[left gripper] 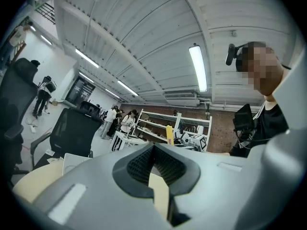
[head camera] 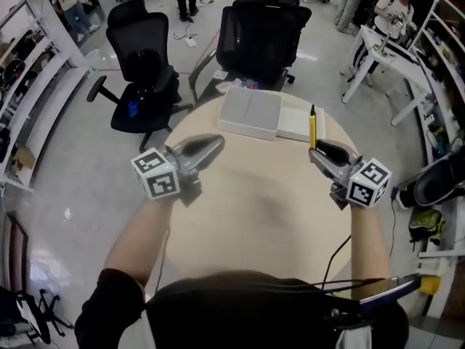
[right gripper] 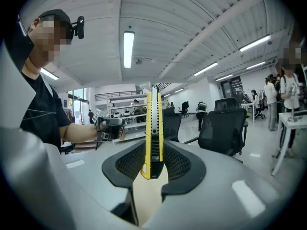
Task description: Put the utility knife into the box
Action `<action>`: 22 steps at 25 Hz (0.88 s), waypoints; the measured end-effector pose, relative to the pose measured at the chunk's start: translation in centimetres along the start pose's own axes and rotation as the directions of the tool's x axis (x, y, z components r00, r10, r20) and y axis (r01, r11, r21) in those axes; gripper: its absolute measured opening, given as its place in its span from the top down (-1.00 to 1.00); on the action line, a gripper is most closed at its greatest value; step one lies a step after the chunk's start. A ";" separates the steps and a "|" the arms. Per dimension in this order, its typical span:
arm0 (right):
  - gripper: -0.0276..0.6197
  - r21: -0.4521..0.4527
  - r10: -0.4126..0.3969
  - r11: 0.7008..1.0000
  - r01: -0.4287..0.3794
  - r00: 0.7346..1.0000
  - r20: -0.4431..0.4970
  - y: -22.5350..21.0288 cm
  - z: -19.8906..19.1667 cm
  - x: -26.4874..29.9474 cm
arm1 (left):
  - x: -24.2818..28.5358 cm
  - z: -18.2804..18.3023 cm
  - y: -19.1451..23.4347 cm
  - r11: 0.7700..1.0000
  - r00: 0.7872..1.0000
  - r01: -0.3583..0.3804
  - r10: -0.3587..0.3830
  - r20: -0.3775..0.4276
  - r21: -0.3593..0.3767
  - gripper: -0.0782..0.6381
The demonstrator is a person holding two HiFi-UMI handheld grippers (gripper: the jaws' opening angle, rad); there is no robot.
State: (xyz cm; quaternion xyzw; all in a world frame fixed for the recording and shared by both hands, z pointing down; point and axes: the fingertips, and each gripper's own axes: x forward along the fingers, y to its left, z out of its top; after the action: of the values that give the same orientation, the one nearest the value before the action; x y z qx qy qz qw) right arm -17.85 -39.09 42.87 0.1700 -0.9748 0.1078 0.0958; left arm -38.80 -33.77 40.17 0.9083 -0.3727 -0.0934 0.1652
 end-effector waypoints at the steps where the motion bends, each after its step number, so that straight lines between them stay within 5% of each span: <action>1: 0.51 -0.010 -0.012 1.000 0.012 1.000 -0.011 -1.4 0.0 0.2 | 1.1 -0.1 0.7 1.000 1.000 0.003 -0.003 -0.012 0.000 0.79; 12: 0.51 -0.106 -0.127 0.988 0.108 0.973 -0.191 -17.0 -4.4 3.6 | 13.0 -4.5 9.5 0.997 0.994 0.072 -0.074 -0.076 -0.029 0.79; 22: 0.51 -0.206 -0.155 0.976 0.070 0.889 -0.432 -29.3 -12.3 9.3 | 19.9 -11.8 17.3 0.991 0.984 0.115 -0.123 -0.127 -0.070 0.79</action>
State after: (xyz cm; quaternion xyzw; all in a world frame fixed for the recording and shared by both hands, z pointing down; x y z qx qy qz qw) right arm -14.23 -65.94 61.90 0.1876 -0.9211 0.0472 0.3377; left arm -32.48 -56.71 56.60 0.9275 -0.3030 -0.0548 0.2118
